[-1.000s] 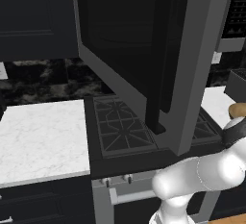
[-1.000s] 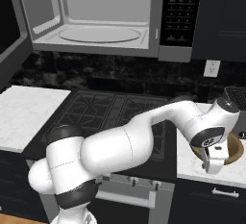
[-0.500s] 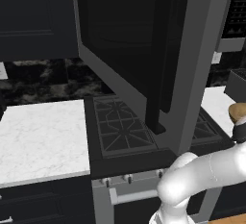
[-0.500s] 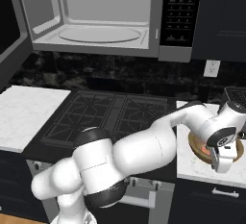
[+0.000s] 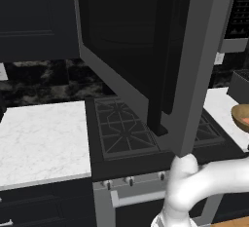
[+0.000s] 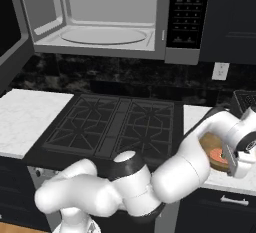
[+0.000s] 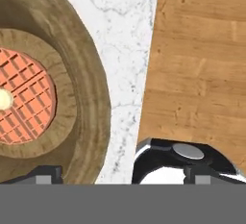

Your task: Open the microwave, place the bowl with waffle inside the microwave, then close the microwave door and turn it on.

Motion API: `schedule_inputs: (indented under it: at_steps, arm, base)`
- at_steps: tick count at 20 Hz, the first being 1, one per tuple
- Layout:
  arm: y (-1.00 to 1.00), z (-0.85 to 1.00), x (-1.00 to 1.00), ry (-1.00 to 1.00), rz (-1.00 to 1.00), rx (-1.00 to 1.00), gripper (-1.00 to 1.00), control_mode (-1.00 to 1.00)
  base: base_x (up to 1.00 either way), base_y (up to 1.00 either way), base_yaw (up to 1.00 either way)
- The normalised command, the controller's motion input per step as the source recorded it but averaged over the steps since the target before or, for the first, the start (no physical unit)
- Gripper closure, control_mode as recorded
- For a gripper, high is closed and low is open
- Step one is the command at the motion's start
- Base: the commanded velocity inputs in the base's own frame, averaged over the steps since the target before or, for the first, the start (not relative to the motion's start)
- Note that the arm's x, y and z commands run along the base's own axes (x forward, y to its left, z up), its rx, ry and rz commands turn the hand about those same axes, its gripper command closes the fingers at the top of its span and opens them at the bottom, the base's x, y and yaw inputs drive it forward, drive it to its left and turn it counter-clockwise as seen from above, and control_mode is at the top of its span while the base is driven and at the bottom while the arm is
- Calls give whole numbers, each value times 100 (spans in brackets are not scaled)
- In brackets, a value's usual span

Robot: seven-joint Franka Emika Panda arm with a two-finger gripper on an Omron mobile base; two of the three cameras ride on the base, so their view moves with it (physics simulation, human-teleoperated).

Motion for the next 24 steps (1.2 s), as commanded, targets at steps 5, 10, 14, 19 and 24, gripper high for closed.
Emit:
schedule_inputs:
  at_steps: [5, 10, 14, 19, 24]
  arm:
    - [-8, -42, 18, 5, -7, 4, -100, -100]
    - [0, -29, 13, 0, -9, 6, -100, -100]
    - [0, -18, 33, 0, -10, 0, -100, -100]
    - [0, -36, 6, 0, -8, 0, 100, -100]
    - [0, -2, 0, 0, 0, 0, 100, -100]
  base:
    - [0, 0, 0]
    - [0, 0, 0]
    - [0, 0, 0]
    - [0, 0, 0]
    - [0, 0, 0]
